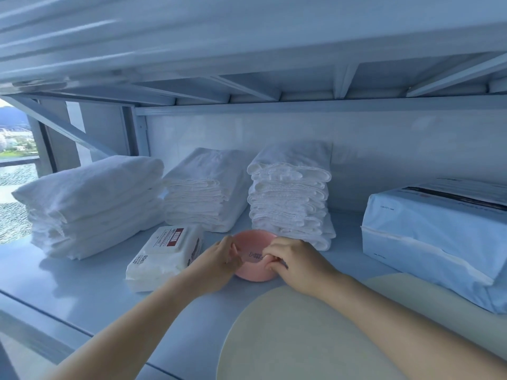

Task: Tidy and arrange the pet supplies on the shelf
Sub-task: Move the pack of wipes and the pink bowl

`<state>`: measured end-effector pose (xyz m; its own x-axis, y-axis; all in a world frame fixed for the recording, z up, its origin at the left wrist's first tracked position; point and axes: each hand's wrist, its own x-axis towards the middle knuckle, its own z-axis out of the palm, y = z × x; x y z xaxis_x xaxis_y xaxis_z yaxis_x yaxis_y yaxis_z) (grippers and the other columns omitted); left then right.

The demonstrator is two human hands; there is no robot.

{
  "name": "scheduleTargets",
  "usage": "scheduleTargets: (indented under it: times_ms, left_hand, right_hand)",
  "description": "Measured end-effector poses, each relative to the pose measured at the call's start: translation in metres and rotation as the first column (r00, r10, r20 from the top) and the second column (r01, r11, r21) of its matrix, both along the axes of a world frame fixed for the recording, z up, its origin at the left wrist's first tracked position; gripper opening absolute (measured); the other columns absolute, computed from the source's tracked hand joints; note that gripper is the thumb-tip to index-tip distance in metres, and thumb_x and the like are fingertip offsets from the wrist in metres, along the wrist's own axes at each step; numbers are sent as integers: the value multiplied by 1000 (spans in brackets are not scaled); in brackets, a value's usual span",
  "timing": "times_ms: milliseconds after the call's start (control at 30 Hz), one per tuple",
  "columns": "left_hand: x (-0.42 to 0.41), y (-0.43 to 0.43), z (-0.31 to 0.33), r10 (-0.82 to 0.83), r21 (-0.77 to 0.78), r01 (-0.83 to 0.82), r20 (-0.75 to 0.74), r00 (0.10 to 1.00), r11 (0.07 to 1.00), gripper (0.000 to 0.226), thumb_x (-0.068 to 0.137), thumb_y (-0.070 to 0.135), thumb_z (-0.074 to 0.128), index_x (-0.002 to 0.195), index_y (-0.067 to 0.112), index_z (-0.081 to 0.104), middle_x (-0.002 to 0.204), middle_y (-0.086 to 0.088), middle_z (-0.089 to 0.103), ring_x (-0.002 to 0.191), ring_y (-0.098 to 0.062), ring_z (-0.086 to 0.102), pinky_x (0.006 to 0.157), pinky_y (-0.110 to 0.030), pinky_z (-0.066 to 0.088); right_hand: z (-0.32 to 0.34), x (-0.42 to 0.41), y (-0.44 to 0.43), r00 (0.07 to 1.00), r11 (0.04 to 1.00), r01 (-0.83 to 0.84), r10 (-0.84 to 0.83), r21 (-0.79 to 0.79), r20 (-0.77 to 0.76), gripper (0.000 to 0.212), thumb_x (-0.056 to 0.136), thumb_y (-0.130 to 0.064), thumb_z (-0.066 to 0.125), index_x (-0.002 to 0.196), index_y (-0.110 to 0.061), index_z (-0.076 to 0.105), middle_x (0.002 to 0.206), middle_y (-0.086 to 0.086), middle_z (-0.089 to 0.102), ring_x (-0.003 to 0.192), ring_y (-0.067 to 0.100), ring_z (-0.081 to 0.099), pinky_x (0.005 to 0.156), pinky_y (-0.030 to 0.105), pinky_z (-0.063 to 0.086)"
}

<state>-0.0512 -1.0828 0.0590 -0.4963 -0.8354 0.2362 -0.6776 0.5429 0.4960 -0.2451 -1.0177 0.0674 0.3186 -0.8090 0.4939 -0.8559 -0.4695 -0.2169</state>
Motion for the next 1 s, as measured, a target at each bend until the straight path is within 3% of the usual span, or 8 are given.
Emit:
scheduleTargets:
  times_ms: [67, 200, 333, 533, 600, 733, 867, 1000]
  left_hand:
    - [-2, 4, -2, 14, -21, -13, 31, 999, 1000, 4, 95, 28, 41, 92, 27, 42, 105, -1, 56, 81, -15, 50, 58, -23, 33]
    - [-5, 10, -5, 53, -68, -51, 26, 998, 996, 24, 95, 26, 43, 118, 19, 46, 125, 0, 50, 96, -17, 51, 62, -20, 31]
    - [-11, 14, 3, 55, -160, -54, 3, 998, 986, 40, 89, 19, 51, 128, 20, 44, 135, 1, 44, 120, -17, 44, 84, -19, 31]
    - [-38, 21, 30, -6, -119, -13, -153, 988, 993, 40, 81, 15, 55, 118, 29, 51, 107, 4, 58, 81, -11, 58, 60, -21, 36]
    - [-53, 24, 33, -42, -144, 19, -162, 986, 989, 38, 81, 18, 57, 115, 32, 51, 102, 6, 58, 83, -14, 58, 62, -22, 36]
    - [-89, 28, 33, -164, -237, 127, -141, 976, 963, 37, 83, 23, 59, 118, 32, 51, 121, 10, 56, 106, -11, 52, 78, -21, 32]
    - [-133, 33, 35, -283, -254, 244, -126, 951, 936, 33, 84, 24, 59, 115, 31, 52, 117, 11, 56, 102, -9, 54, 76, -17, 33]
    - [-178, 40, 40, -351, -302, 308, -101, 931, 902, 37, 83, 23, 60, 119, 29, 53, 122, 10, 55, 103, -10, 54, 74, -15, 33]
  right_hand:
    - [-2, -2, 2, 1000, 1000, -4, 3, 8, 15, 11, 84, -8, 60, 90, -12, 68, 89, -1, 61, 82, 10, 52, 72, 18, 36]
    - [-3, -4, 5, 998, 1000, 6, -6, 2, 58, 15, 83, -12, 64, 96, -16, 69, 93, -2, 64, 85, 10, 54, 74, 16, 36]
    - [-1, -9, 11, 993, 999, 15, -11, -33, 117, 23, 82, -21, 69, 104, -19, 68, 94, -6, 63, 83, 6, 55, 77, 17, 42]
    - [8, -39, 24, 988, 994, 93, -84, -61, 132, 26, 81, -28, 70, 106, -21, 67, 96, -6, 64, 84, 5, 56, 77, 18, 44]
    - [10, -54, 32, 983, 988, 142, -134, -58, 126, 26, 82, -29, 69, 106, -22, 67, 97, -8, 64, 84, 2, 54, 78, 18, 44]
    - [16, -87, 54, 968, 971, 229, -221, -65, 119, 25, 82, -28, 69, 106, -19, 67, 98, -8, 65, 86, 8, 58, 78, 23, 47]
    - [24, -121, 78, 944, 940, 325, -315, -105, 98, 23, 83, -25, 67, 106, -22, 66, 94, -8, 63, 85, 6, 56, 73, 16, 39]
    - [31, -151, 103, 907, 903, 416, -404, -106, 119, 20, 83, -25, 67, 103, -23, 66, 92, -11, 61, 83, 7, 55, 75, 21, 44]
